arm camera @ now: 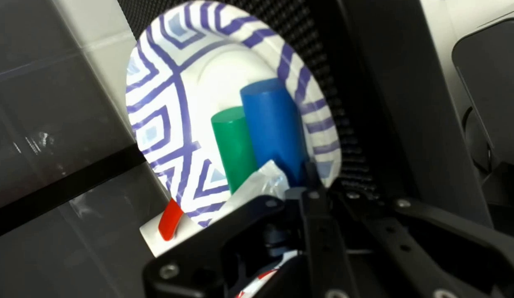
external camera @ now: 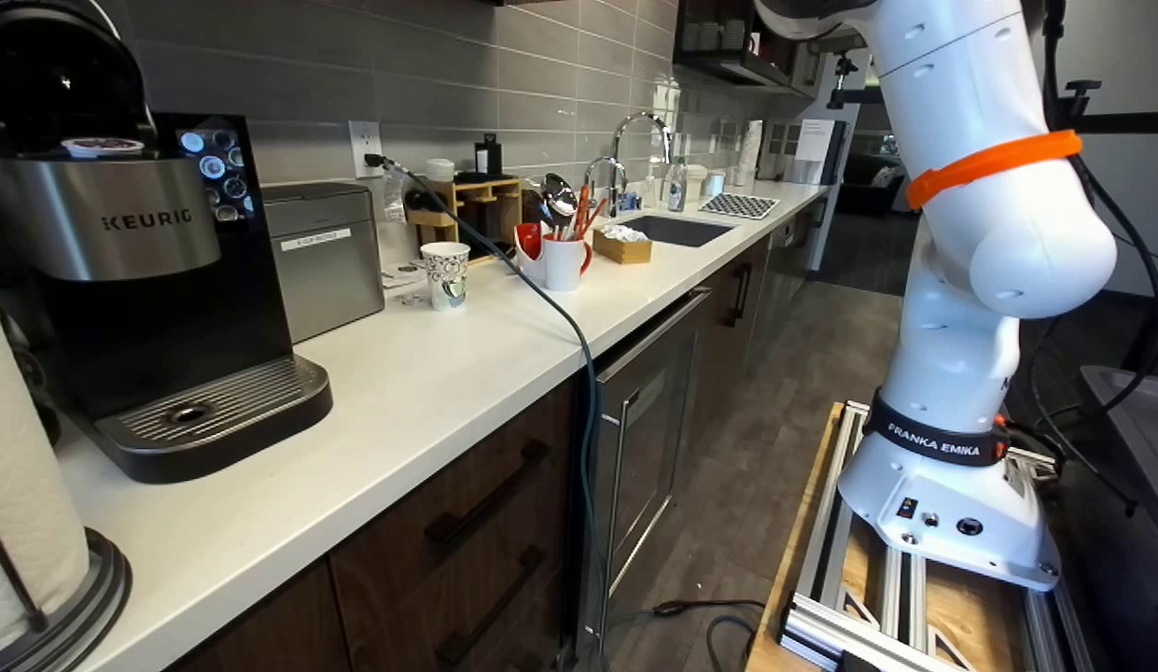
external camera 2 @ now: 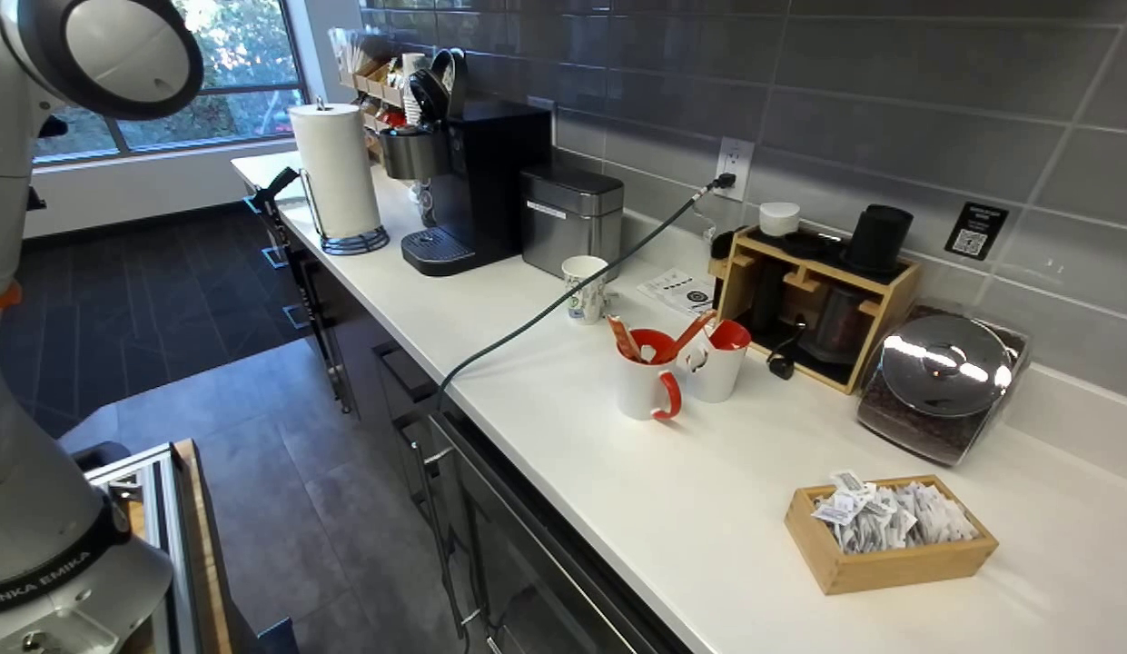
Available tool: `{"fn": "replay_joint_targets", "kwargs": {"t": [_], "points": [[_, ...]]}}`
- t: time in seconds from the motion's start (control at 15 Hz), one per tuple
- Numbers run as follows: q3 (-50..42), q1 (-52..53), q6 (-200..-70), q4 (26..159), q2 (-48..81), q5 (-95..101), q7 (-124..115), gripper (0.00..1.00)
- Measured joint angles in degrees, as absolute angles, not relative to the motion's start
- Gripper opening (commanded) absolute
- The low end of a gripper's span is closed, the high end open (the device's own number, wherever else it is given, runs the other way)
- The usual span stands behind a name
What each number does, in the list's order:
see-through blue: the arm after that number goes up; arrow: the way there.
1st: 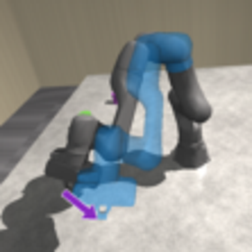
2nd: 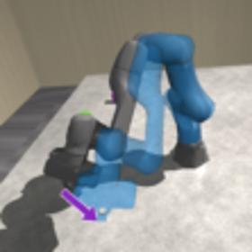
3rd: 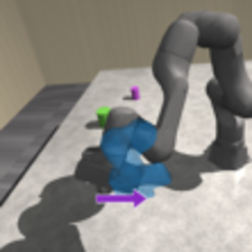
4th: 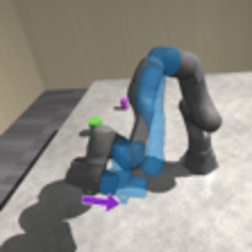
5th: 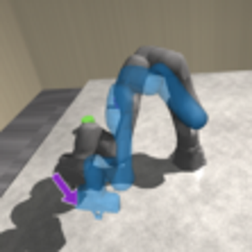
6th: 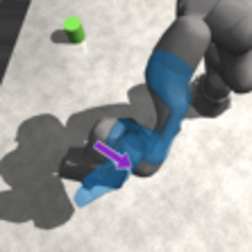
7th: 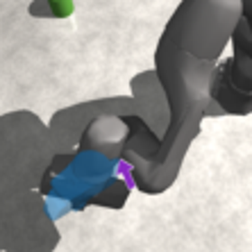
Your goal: Put the ball in the top cupboard
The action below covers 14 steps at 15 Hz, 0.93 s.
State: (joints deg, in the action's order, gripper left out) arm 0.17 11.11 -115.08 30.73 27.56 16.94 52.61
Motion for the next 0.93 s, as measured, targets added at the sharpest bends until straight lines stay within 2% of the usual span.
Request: {"fn": "replay_joint_targets", "kwargs": {"t": [0.07,0.73,0.93], "points": [[0.12,11.16,-115.03,29.56,28.32,17.02,52.61,0.29],[-1.18,11.44,-117.10,25.74,30.83,17.09,52.72,1.00],[-1.58,11.55,-117.13,25.75,30.27,17.22,52.75,1.00]]}}
